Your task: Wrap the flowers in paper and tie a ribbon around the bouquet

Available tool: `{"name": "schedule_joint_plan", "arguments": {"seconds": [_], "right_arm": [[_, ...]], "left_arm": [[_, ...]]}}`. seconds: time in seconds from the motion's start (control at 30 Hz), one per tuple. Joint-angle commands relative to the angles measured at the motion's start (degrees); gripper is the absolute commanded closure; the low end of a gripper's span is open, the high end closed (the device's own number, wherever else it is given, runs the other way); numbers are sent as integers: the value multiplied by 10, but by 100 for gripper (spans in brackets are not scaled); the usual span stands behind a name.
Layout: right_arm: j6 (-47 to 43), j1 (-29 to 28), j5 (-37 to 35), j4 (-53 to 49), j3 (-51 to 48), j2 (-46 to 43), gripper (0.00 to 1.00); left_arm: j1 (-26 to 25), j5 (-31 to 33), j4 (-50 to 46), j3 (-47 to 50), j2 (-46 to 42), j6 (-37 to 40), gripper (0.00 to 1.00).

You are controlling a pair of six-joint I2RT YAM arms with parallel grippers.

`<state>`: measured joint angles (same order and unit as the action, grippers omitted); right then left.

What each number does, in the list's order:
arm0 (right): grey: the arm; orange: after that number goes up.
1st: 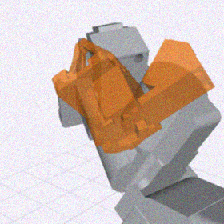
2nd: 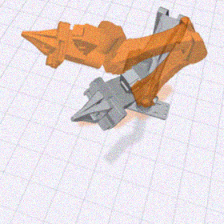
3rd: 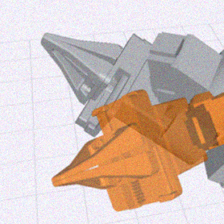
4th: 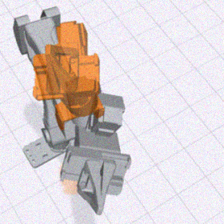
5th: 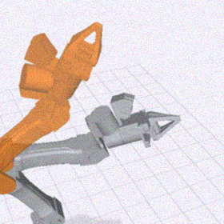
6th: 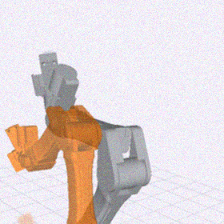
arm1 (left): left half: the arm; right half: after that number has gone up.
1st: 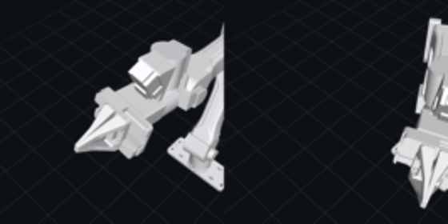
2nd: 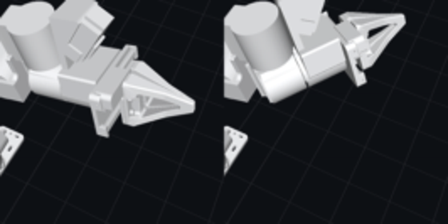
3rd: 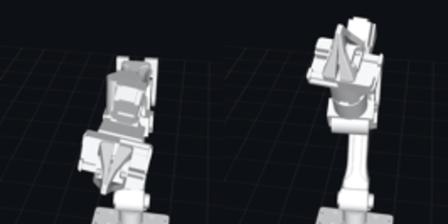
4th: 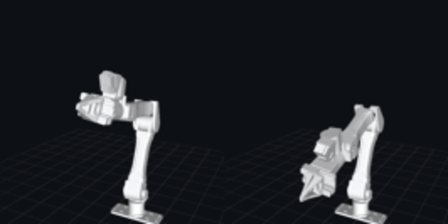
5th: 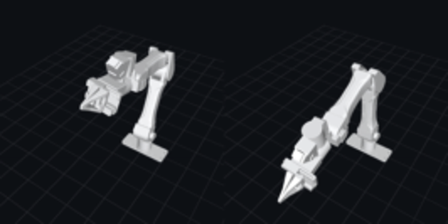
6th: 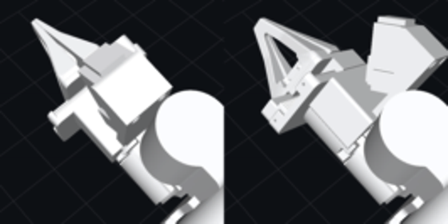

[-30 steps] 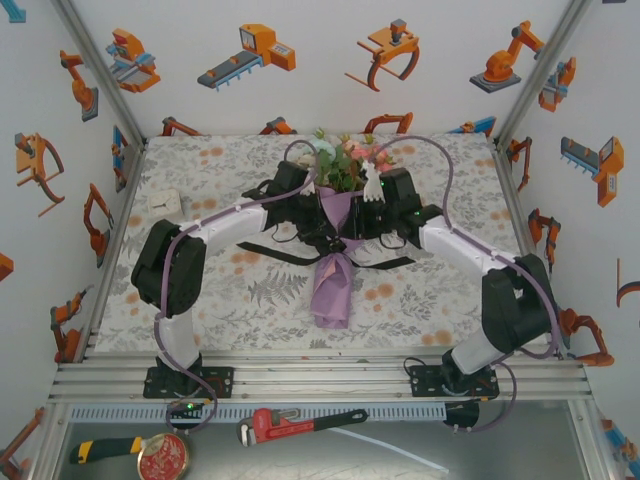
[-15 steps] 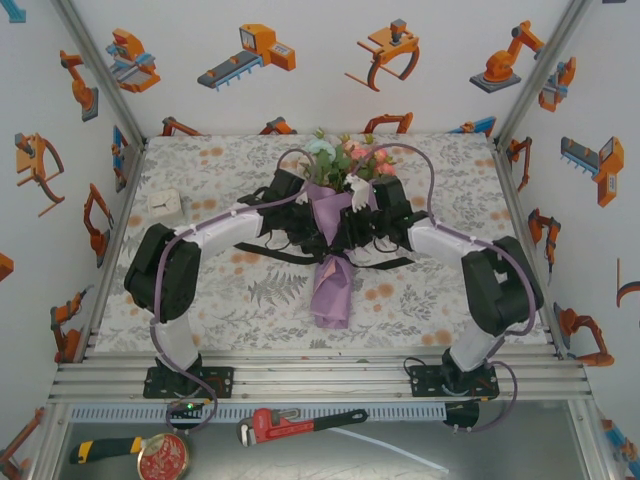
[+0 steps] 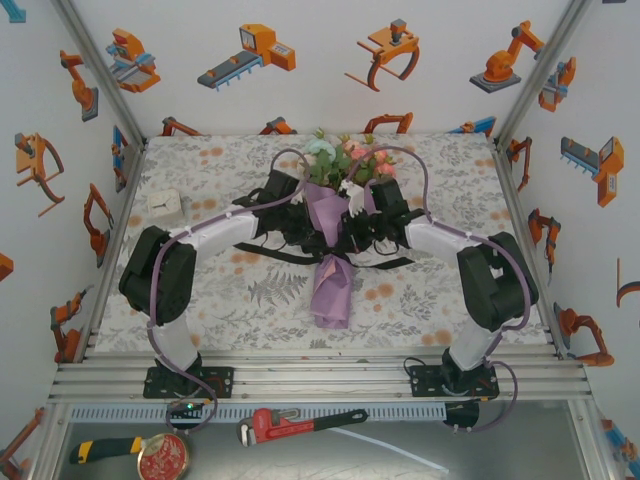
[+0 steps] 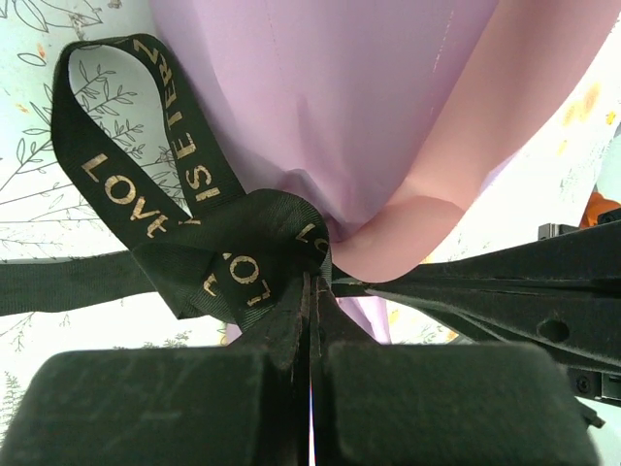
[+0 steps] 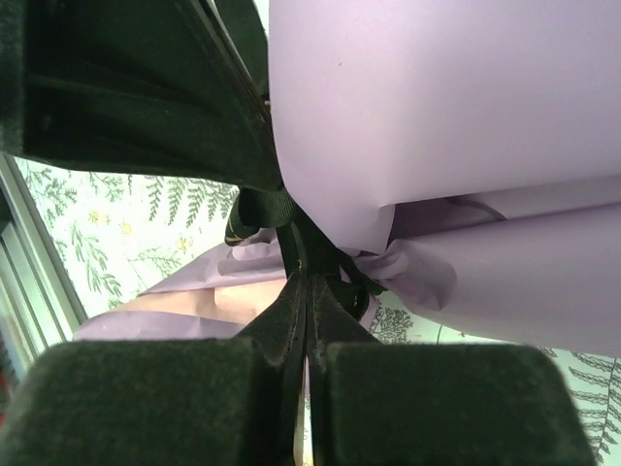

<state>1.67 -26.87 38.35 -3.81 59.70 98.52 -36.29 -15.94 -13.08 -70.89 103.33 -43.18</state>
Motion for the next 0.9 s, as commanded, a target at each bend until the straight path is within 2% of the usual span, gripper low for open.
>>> {"name": "schedule_joint_plan", "arguments": {"seconds": [0.0,0.13,0.3,0.5,0.53,0.63,0.67,0.73,0.87], "right_arm": [[10,-2,1,-8,34,-4,100],[56,8,18,34,24,-37,100],[140,42,0,127,-35,-71,100],[149,62,-79,91,-57,-81,100],[141,62,-84,74,-55,-79,98],[103,61,-80,31,-41,-81,78],[83,61,-71,19,-35,-84,75],[19,57,-57,-20,-17,-94,74],[-100,43,-90,-108,32,-108,73]], "left_arm": [[5,-6,4,9,-24,0,100],[6,3,-13,11,-16,8,100],[7,9,-22,12,-12,11,100],[11,5,-23,8,-9,15,100],[12,4,-23,6,-8,16,100],[12,0,-22,3,-7,16,100],[12,-1,-22,2,-6,17,100],[13,-5,-21,1,-5,17,100],[13,-10,-22,2,-4,19,100]]}}
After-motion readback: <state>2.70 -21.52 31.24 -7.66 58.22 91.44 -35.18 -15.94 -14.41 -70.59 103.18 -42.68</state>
